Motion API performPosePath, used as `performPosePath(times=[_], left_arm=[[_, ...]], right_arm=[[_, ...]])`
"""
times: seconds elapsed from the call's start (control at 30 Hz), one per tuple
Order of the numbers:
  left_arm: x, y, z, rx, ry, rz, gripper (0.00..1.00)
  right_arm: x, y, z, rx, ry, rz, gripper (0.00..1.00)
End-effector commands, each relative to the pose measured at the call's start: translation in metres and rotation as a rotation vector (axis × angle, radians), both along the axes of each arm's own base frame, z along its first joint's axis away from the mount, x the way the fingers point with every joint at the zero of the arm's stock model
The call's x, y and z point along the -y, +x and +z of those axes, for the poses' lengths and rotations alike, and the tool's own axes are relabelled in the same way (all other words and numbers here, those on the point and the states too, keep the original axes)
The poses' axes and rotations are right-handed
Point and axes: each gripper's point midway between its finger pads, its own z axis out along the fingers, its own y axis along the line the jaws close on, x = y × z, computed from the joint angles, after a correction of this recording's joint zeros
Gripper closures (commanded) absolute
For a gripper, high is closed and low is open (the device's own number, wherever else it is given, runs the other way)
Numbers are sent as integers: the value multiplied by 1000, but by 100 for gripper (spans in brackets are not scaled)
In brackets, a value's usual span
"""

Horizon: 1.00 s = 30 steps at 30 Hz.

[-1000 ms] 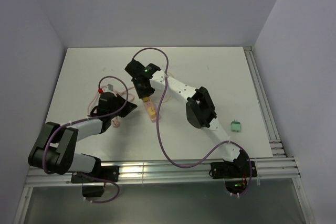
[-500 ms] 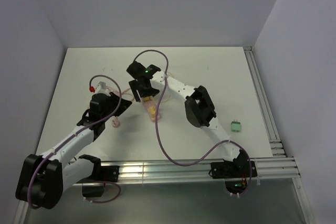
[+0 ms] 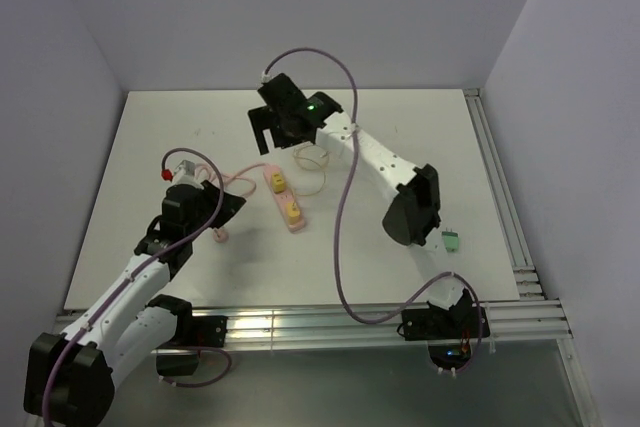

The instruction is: Insert the plug

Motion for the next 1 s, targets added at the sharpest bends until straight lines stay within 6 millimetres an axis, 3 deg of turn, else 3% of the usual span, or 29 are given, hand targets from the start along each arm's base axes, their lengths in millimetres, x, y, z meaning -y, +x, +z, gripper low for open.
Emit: performPosePath(times=[0.0,0.03,0.07,0.1,0.13,0.17,0.2,0.23,0.27,0.3,0.33,0.37,0.43,0.57,0.87,0.97], left_arm=[[2,0,22,53,19,-29,75],[4,-2,27,69,15,-51,71],[5,-3,29,76,11,-57,69],[5,-4,33,82,12,-61,66],[7,-6,39,103,6,-74,61],[7,-7,43,114,3,-79,59],[8,-8,49,127,-2,-85,57],[8,-9,55,147,-3,-91,54],[10,-10,58,154,-8,-103,52],[11,-10,62,166,-8,-109,50],[12,-11,65,172,-11,-117,48],[14,-12,67,176,-17,-133,46],[18,-12,71,189,-25,-154,43],[26,-15,70,188,-46,-203,43],[35,-24,76,212,-75,-271,41],[41,-30,78,201,-81,-316,40]], right_arm=[[43,-1,107,214,68,-75,0],[53,-3,110,215,60,-87,0],[65,-9,96,179,32,-95,0],[85,-12,110,189,55,-131,0],[98,-15,108,173,56,-162,0],[115,-23,82,113,29,-217,0],[129,-26,105,169,104,-256,0],[151,-24,104,179,131,-316,0],[174,-45,95,167,165,-361,0],[190,-36,102,222,231,-411,0],[205,-41,99,236,253,-445,0],[223,-57,91,241,275,-479,0],[258,-61,86,277,263,-581,0],[319,-89,57,271,129,-772,0],[417,-143,-12,131,26,-1157,0],[427,-156,-22,100,40,-1216,1]])
